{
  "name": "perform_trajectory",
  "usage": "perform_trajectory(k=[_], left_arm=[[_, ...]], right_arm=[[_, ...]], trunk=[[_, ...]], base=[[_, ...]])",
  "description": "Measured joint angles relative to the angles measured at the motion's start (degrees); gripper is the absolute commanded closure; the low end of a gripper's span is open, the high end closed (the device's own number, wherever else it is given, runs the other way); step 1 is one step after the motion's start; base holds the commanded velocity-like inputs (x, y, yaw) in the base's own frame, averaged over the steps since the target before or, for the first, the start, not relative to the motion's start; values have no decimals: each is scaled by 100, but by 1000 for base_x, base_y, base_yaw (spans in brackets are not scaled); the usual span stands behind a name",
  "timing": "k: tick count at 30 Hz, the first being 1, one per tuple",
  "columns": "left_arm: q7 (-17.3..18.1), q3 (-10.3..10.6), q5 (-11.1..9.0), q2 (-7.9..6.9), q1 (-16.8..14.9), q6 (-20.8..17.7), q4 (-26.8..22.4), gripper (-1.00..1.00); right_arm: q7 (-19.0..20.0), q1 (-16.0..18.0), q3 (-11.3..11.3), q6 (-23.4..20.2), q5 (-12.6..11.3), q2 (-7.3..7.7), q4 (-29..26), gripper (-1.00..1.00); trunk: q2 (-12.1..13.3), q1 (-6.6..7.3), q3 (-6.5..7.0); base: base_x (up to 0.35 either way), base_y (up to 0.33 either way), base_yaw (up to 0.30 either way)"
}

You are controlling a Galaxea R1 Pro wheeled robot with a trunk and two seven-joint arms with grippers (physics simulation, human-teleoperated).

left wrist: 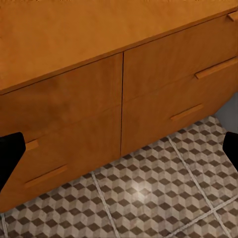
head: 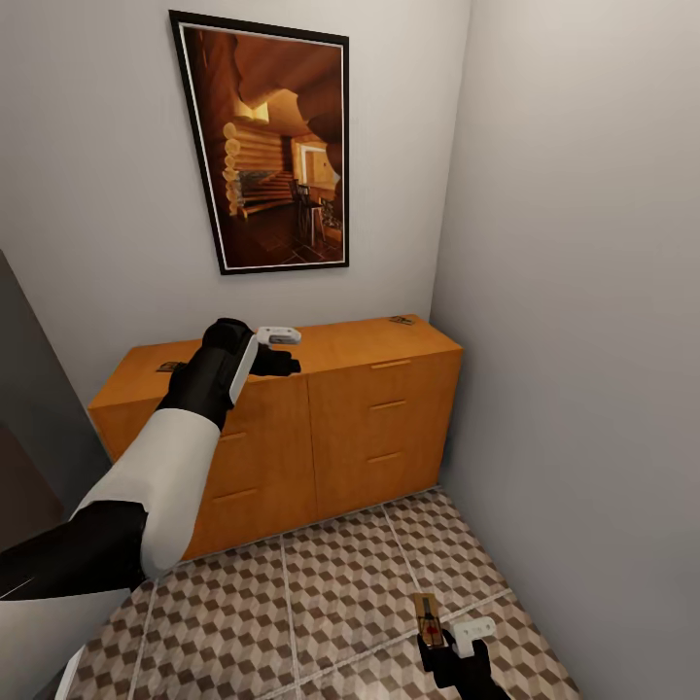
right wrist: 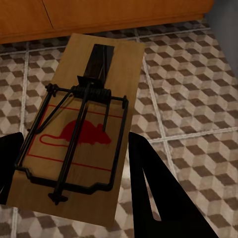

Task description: Take the four mousetraps from the cabinet in the bathroom and place them on the bathroom floor. Make sure all four end up on the same floor surface, and ensure that at least two of them are either under or directly next to the same bathroom sink.

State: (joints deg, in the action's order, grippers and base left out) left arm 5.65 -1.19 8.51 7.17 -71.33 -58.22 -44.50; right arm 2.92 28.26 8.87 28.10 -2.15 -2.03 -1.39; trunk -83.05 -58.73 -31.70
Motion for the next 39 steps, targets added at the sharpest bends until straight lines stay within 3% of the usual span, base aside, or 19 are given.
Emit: perform_trajectory(k=[17,39], left_arm=[[0,0,-1,0,0,2,-2,-100],[0,6,-2,0,0,0,47,-100]], right_arm=[[0,0,0,1,0,0,0,100],[-3,0,-2,0,-1,3,1,100]], trunk=[[0,0,0],[0,0,-92]], base=[[0,0,9],[0,0,216]])
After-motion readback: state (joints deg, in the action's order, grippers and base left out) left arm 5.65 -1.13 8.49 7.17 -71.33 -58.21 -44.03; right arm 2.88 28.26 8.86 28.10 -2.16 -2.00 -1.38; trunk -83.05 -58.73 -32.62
